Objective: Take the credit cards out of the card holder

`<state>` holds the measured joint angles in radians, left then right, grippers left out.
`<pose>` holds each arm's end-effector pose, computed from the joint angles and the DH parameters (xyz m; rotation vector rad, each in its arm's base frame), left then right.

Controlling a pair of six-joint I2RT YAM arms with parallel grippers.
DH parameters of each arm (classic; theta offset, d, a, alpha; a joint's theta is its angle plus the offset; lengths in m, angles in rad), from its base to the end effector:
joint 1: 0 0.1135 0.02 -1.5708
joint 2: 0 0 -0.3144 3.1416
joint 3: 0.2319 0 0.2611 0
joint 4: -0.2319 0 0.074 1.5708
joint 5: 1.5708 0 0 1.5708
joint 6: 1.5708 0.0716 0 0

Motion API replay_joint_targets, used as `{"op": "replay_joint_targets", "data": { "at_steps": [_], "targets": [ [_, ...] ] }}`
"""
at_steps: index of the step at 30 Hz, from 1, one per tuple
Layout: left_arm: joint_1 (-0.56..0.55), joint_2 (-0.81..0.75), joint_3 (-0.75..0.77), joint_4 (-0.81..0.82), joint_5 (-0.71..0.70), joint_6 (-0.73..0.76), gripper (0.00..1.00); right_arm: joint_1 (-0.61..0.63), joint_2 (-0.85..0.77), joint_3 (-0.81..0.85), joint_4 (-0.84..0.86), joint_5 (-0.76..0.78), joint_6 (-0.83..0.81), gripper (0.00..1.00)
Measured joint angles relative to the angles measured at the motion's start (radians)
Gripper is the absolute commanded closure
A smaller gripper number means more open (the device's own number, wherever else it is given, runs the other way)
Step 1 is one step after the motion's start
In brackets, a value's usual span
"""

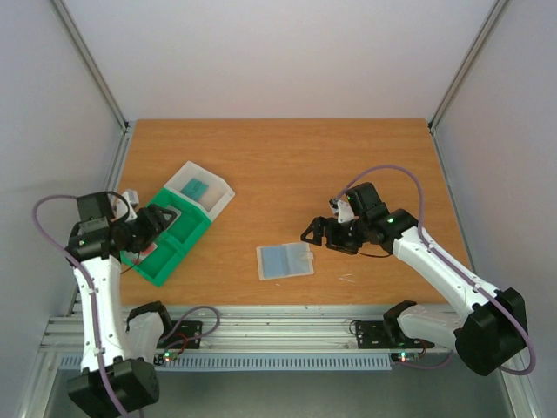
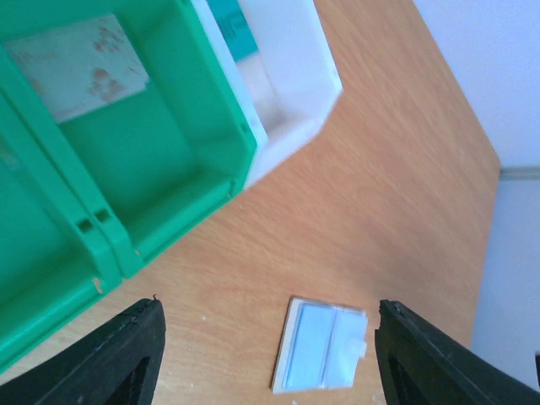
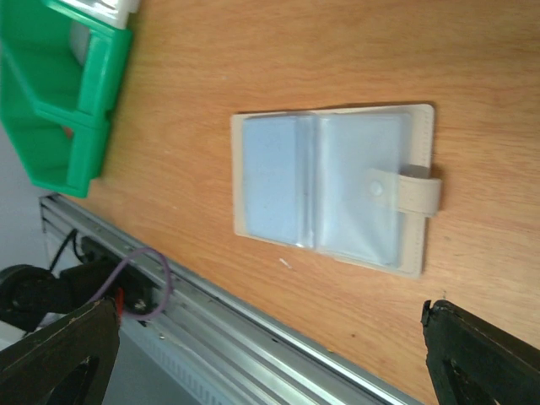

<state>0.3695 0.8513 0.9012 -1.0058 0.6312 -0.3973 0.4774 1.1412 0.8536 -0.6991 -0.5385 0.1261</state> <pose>0.1455 0.0110 0.3149 -0.6740 2.3430 -0.8024 0.1825 0.1357 0.2718 -0.6655 2.5179 0.9158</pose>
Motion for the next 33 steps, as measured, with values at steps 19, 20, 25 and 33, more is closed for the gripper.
{"op": "replay_joint_targets", "data": {
  "at_steps": [19,20,25,33],
  "targets": [
    [-0.298,-0.126,-0.137,0.114,0.047,-0.124,0.18,0.000,-0.028,0.011,-0.082,0.151,-0.035,0.02],
    [-0.308,-0.140,-0.137,0.124,0.049,-0.123,0.05,0.000,-0.042,0.023,-0.096,0.169,-0.039,0.02],
    [-0.369,-0.198,-0.122,0.183,0.060,-0.135,0.01,0.000,-0.147,0.139,-0.156,0.272,-0.057,0.01],
    [-0.533,-0.219,-0.049,0.300,0.048,-0.154,0.01,0.000,-0.320,0.277,-0.187,0.352,-0.087,0.02]
  ]
}}
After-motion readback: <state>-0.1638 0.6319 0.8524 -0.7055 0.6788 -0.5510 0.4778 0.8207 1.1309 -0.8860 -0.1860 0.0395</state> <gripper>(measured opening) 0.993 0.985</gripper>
